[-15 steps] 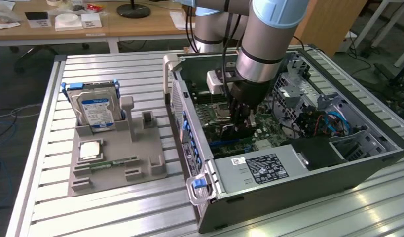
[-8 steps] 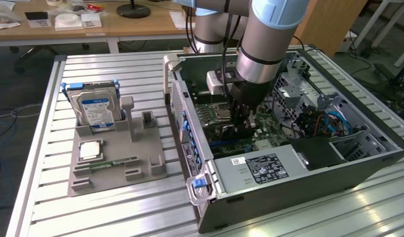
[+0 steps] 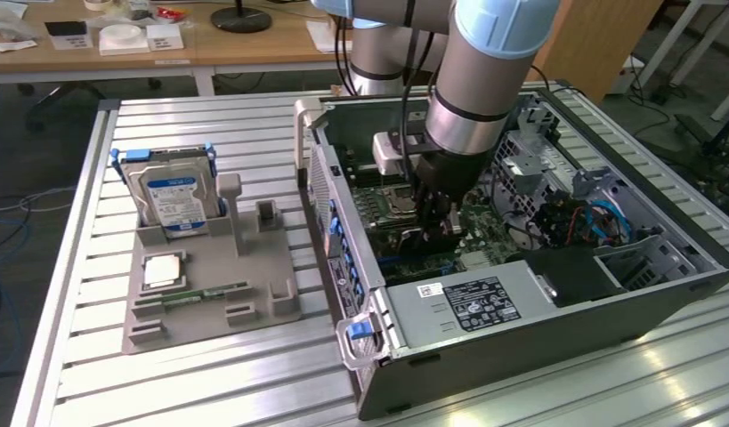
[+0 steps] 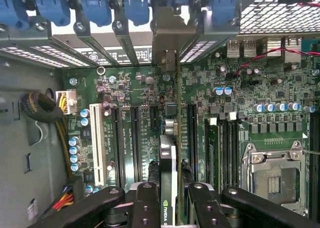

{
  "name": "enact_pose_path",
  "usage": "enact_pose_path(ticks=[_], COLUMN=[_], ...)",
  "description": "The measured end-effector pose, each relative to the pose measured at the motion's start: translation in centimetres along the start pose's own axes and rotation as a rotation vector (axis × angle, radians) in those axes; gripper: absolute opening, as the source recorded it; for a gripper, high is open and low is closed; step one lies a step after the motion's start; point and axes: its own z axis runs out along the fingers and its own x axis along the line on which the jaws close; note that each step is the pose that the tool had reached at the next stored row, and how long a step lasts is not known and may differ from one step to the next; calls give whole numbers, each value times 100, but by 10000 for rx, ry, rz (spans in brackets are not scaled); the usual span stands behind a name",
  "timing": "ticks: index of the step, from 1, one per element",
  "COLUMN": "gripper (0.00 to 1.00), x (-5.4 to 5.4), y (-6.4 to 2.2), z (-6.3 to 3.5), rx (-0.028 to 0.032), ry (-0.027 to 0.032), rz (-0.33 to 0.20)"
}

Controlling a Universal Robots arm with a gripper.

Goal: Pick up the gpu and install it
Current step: 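Insert the gpu into the slot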

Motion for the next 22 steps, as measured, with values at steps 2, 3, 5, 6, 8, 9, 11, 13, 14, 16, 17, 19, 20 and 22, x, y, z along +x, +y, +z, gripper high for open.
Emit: enact_pose_path(ticks=[2,3,5,6,8,9,11,13,14,16,17,19,20,22], gripper=[27,27,27,27,27,27,27,27,27,27,27,27,27,27], x=[0,0,-1,-1,-2,-2,-1,-1,-1,0,0,0,1,2], y=[0,0,0,0,0,0,5,7,7,7,7,8,8,9], z=[0,0,-3,-11,-24,-24,-23,-20,-19,-14,-8,6,13,22], rx=[0,0,0,1,2,1,5,8,9,9,9,8,9,7], ry=[0,0,-2,-2,-3,-4,-32,-98,-105,-107,-108,-105,-106,-101], rz=[0,0,1,1,0,0,2,0,0,0,0,0,0,0])
